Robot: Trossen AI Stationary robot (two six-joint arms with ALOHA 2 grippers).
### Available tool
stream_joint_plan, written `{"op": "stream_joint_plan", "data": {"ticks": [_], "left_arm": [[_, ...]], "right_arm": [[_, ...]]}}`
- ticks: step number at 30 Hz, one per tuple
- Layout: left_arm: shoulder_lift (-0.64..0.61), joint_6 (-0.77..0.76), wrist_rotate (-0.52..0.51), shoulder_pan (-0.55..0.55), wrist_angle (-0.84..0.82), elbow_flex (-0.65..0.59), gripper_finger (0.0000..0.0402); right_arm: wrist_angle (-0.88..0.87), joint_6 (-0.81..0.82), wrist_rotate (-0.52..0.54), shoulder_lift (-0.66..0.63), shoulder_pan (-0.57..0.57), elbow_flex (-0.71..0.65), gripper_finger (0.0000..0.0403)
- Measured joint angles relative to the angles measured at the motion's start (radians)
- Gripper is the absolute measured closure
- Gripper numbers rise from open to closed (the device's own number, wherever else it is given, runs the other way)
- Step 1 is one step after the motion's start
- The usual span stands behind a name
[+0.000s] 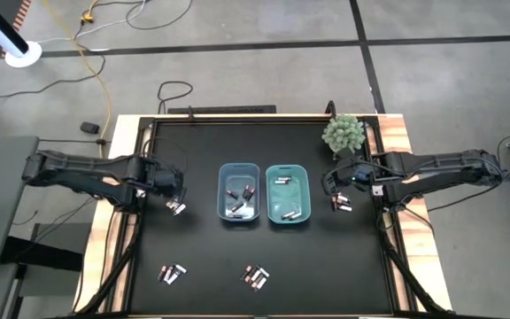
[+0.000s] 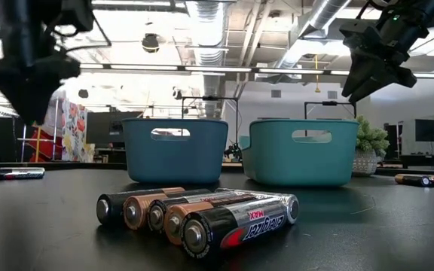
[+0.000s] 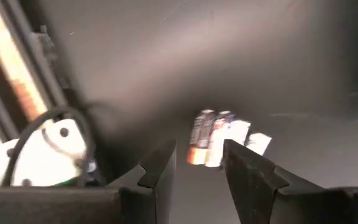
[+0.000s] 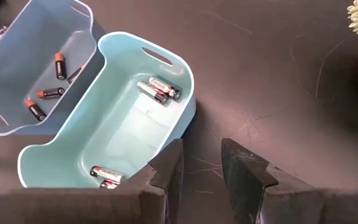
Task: Sort batteries
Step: Put the black battery into the blue bin
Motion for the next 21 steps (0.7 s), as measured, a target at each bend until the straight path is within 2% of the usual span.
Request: {"op": "stream_joint_plan", "data": {"ticks": [4, 8, 13, 21], "left_arm": [[0.0, 0.066, 0.023, 0.0, 0.024, -0.061, 0.0272], [0.0, 0.116, 0.04, 0.005, 0.048, -0.067, 0.0272], [0.001, 0.134, 0.062, 0.011, 0.071, -0.069, 0.0272], [0.001, 0.158, 0.079, 0.034, 0.142, -0.138, 0.0272]], "right_arm": [[0.0, 0.0, 0.0, 0.0, 0.0, 0.0, 0.0275], [0.0, 0.0, 0.0, 0.0, 0.0, 0.0, 0.0275], [0.002, 0.008, 0.0, 0.0, 0.0, 0.0, 0.0275], [0.007, 0.009, 0.0, 0.0, 0.0, 0.0, 0.0275]]}}
